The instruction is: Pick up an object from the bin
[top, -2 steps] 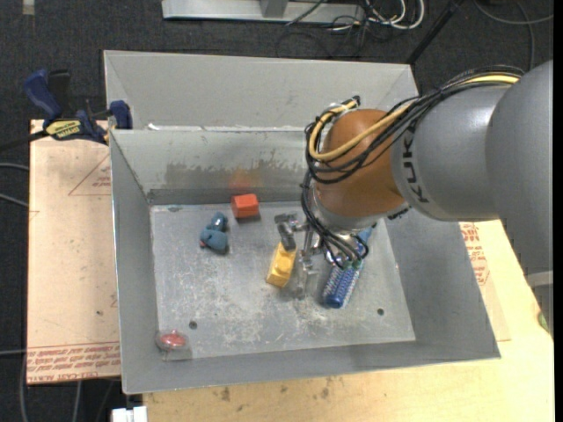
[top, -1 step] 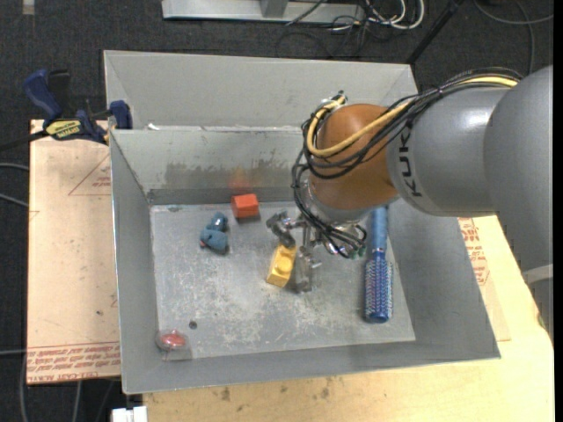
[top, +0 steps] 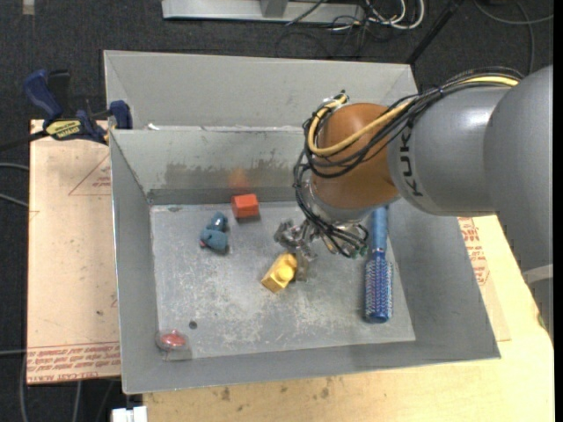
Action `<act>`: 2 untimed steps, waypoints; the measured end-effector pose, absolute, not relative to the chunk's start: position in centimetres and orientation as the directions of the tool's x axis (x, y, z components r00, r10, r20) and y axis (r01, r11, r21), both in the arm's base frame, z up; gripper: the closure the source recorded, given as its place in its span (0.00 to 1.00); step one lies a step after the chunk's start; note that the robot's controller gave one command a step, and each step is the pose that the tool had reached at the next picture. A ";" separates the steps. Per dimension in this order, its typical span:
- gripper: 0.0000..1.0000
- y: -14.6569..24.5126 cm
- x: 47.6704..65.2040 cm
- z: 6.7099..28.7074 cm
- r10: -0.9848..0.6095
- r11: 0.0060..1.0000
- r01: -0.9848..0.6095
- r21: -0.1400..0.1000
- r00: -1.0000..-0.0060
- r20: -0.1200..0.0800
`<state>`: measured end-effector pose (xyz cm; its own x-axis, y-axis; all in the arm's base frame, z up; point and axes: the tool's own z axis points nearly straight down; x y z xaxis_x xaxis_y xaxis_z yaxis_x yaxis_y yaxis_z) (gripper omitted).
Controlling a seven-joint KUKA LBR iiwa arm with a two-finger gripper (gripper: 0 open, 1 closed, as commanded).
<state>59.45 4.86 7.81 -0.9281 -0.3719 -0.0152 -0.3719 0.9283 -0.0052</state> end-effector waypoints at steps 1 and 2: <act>1.00 8.9 61.1 21.7 -0.414 0.910 -0.414 -0.002 -0.910 -0.013; 1.00 16.0 58.5 15.5 -0.351 0.936 -0.351 0.006 -0.936 0.003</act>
Offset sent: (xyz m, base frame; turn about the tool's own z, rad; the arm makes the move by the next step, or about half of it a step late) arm 0.0137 0.0384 0.1330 -0.0438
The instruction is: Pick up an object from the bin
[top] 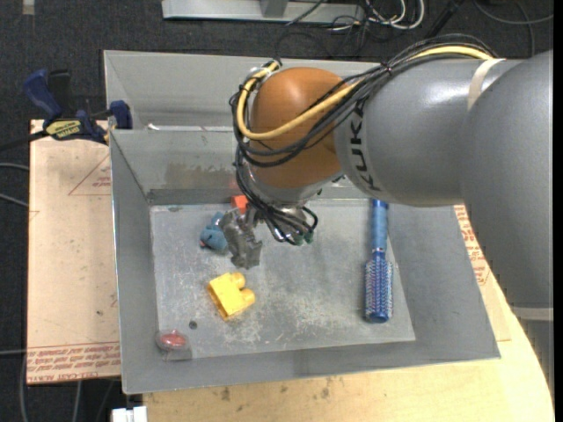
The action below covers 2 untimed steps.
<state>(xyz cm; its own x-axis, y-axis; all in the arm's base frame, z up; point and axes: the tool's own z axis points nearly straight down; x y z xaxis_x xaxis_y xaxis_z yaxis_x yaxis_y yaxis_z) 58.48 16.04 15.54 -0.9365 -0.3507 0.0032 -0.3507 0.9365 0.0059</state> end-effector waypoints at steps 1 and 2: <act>0.00 15.5 58.7 15.8 -0.343 0.939 -0.343 0.002 -0.939 -0.001; 0.00 15.9 53.4 6.5 -0.367 0.930 -0.367 0.003 -0.930 0.008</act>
Offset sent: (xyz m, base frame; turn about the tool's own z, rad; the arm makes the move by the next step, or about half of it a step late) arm 0.0000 0.0000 0.0000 0.0000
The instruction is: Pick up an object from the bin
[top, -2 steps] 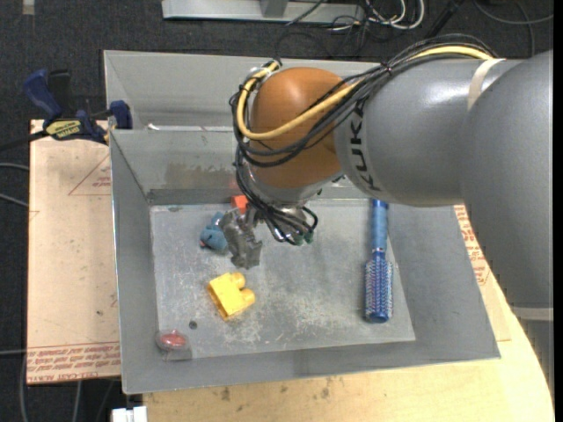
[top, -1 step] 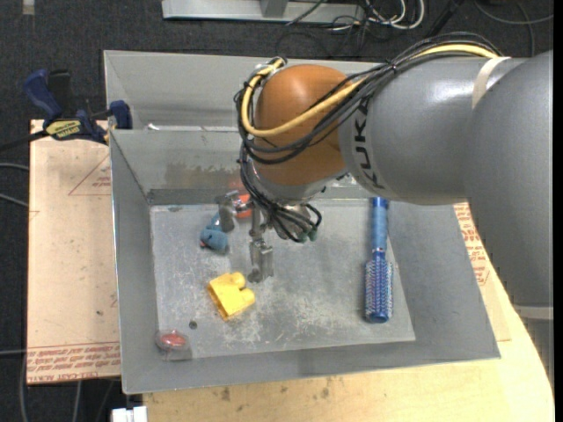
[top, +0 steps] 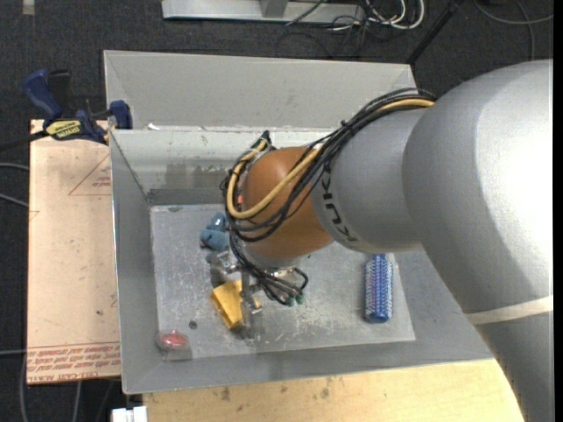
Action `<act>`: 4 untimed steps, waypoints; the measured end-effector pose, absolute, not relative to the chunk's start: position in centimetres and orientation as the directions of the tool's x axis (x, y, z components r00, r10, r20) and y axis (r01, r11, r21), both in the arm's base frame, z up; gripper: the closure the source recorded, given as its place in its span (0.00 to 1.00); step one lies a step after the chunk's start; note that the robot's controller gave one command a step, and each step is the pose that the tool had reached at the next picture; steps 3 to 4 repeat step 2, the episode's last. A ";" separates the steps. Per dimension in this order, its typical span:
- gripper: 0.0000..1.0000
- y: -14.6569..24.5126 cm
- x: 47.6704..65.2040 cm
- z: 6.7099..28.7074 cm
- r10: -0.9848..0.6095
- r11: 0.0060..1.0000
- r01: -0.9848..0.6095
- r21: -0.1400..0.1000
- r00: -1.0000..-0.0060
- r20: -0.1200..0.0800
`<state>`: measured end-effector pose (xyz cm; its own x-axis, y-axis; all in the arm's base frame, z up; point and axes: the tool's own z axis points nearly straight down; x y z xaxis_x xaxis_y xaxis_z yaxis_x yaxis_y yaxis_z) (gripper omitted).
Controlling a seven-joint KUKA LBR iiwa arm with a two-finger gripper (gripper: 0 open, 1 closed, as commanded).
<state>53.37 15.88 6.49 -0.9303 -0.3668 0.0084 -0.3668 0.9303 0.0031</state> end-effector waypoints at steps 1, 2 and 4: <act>1.00 15.9 53.7 7.0 -0.364 0.932 -0.364 0.002 -0.932 0.000; 1.00 16.1 55.3 24.0 -0.389 0.921 -0.389 -0.001 -0.921 -0.012; 1.00 16.1 55.3 24.0 -0.389 0.921 -0.389 -0.001 -0.921 -0.012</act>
Offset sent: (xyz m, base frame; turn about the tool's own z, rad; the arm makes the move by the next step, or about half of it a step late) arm 0.0000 0.0000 0.0000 0.0000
